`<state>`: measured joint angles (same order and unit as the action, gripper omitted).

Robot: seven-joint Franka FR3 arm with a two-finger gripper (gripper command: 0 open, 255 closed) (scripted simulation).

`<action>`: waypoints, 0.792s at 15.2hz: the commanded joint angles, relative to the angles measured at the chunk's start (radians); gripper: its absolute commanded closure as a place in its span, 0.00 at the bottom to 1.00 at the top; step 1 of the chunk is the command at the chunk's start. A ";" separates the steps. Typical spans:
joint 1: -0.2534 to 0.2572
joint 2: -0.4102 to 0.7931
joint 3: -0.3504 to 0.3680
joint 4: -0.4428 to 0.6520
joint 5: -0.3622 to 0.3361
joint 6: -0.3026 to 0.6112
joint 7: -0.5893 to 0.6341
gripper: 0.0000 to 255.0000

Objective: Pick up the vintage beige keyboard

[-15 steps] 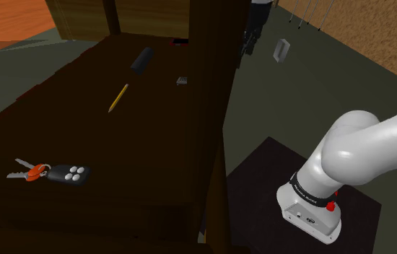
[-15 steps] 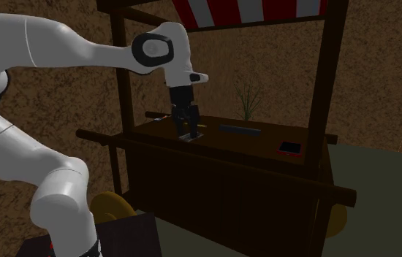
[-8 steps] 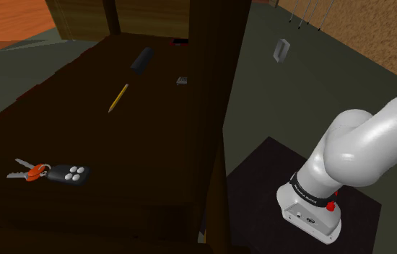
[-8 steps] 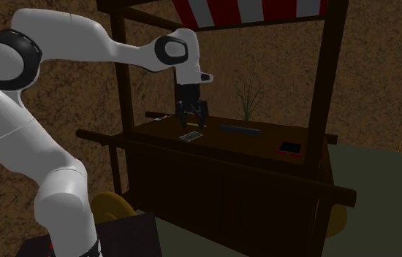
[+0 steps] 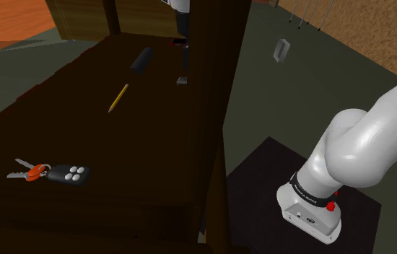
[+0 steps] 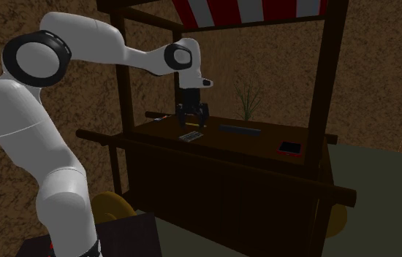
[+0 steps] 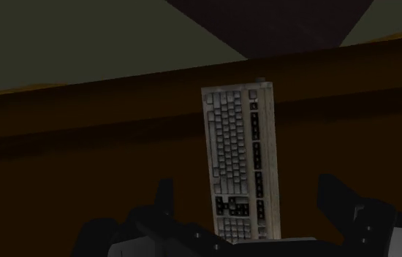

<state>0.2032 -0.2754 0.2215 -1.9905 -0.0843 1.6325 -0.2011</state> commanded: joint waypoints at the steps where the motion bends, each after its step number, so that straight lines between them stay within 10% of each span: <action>1: 0.001 0.000 0.001 -0.029 0.000 0.028 0.002 0.00; 5: 0.002 -0.001 0.001 -0.064 0.001 0.062 0.006 0.00; 6: 0.001 0.000 0.001 -0.063 0.000 0.062 0.005 1.00; 12: -0.002 0.002 -0.003 -0.068 -0.002 0.069 -0.001 1.00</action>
<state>0.2076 -0.2821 0.2252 -2.0484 -0.0189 1.7002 -0.2002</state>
